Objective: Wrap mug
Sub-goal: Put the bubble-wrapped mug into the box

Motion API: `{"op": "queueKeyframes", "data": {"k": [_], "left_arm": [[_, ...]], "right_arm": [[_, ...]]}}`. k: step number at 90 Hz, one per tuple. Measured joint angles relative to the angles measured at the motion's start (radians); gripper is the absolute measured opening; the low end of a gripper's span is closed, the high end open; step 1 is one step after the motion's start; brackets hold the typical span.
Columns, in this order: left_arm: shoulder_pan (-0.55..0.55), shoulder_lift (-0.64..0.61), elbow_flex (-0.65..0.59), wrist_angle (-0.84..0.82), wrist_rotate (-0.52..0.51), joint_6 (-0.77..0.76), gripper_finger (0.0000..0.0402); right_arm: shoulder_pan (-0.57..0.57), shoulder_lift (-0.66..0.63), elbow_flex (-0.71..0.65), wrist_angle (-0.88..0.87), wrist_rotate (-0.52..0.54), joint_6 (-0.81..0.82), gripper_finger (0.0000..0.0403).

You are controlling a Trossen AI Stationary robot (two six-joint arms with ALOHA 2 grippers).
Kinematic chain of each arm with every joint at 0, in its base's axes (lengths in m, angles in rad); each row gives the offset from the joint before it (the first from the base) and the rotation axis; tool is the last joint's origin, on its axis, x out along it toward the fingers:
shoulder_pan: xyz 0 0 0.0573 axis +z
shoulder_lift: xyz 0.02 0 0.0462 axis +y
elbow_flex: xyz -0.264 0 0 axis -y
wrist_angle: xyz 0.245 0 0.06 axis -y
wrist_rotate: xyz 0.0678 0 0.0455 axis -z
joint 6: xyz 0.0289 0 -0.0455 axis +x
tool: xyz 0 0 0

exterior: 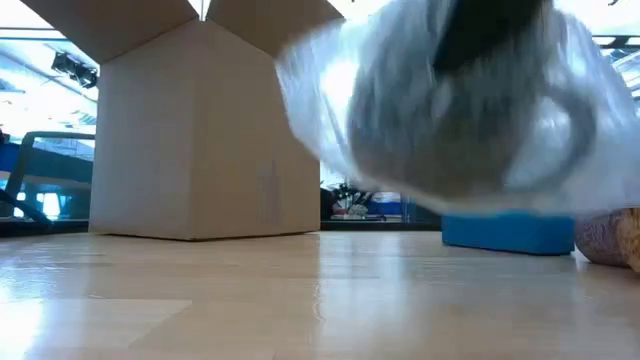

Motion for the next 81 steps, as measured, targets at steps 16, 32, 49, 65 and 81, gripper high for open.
{"op": "queueKeyframes", "data": {"k": [16, 32, 49, 65, 81], "left_arm": [[-0.034, 0.011, 0.002, -0.027, -0.007, 0.009, 0.001], [-0.124, 0.006, 0.002, -0.058, 0.008, 0.044, 0.0002], [-0.247, 0.009, 0.0, -0.038, 0.04, 0.143, 0.0001], [-0.324, 0.011, -0.002, 0.104, 0.066, 0.307, 0.0], [-0.339, 0.011, -0.002, 0.216, 0.066, 0.439, 0.0]], "right_arm": [[0.037, -0.064, 0.142, -0.066, 0.017, -0.168, 0.0006], [0.084, -0.166, 0.289, -0.06, 0.033, -0.373, 0.0006], [0.101, -0.246, 0.397, 0.096, 0.048, -0.624, 0.0006], [0.013, -0.255, 0.457, 0.263, -0.126, -0.749, 0.0006], [-0.101, -0.242, 0.467, 0.328, -0.237, -0.73, 0.0006]]}}
